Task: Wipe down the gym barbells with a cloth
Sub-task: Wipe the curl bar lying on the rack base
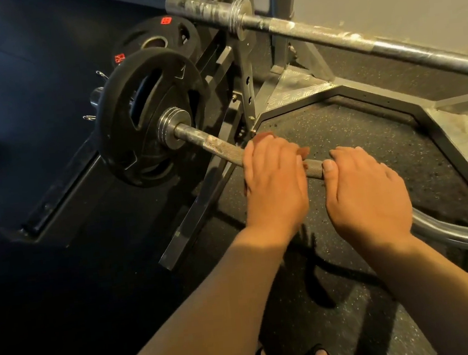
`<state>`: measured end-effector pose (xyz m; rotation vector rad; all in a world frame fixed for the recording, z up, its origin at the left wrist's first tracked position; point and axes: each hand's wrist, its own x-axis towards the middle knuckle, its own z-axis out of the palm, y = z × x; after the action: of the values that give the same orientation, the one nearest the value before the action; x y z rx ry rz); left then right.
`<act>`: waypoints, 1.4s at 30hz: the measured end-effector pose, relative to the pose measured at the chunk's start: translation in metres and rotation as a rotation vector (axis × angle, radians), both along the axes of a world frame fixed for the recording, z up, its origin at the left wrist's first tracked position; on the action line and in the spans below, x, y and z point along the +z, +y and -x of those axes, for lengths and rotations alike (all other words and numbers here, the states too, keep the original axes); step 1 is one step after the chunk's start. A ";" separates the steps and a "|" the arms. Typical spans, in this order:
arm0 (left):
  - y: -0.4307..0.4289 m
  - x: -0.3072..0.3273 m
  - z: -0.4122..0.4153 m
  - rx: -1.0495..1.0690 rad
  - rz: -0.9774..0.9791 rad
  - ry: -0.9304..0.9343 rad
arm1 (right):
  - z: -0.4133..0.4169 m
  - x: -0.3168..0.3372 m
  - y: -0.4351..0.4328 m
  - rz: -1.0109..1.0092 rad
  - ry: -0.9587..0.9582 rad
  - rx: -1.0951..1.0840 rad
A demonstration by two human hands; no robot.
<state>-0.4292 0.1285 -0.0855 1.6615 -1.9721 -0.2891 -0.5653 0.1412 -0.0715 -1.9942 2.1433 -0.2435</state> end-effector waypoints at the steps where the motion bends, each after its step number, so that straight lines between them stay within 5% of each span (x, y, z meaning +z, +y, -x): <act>1: 0.000 0.002 -0.009 -0.063 0.001 0.009 | 0.001 0.001 0.000 -0.005 0.003 0.003; 9: -0.012 0.011 -0.035 0.211 -0.079 0.160 | -0.004 0.006 -0.003 0.021 -0.071 -0.057; 17: -0.001 0.005 -0.043 -0.109 -0.015 0.076 | -0.025 -0.001 -0.017 0.051 -0.047 0.011; 24: -0.014 0.002 -0.031 0.305 -0.031 0.226 | -0.022 -0.005 -0.016 0.057 -0.037 0.035; 30: -0.005 0.003 -0.051 -0.034 -0.001 0.150 | -0.022 -0.001 -0.017 0.041 -0.020 0.042; 37: -0.033 0.010 -0.066 0.279 -0.057 0.284 | -0.021 -0.003 -0.019 0.057 -0.015 0.045; 42: -0.010 0.005 -0.040 0.058 0.001 0.157 | -0.029 -0.006 -0.028 0.011 -0.016 -0.003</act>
<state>-0.3894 0.1188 -0.0802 1.6405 -1.8053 -0.3847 -0.5365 0.1129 -0.0779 -1.9883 2.1393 -0.2711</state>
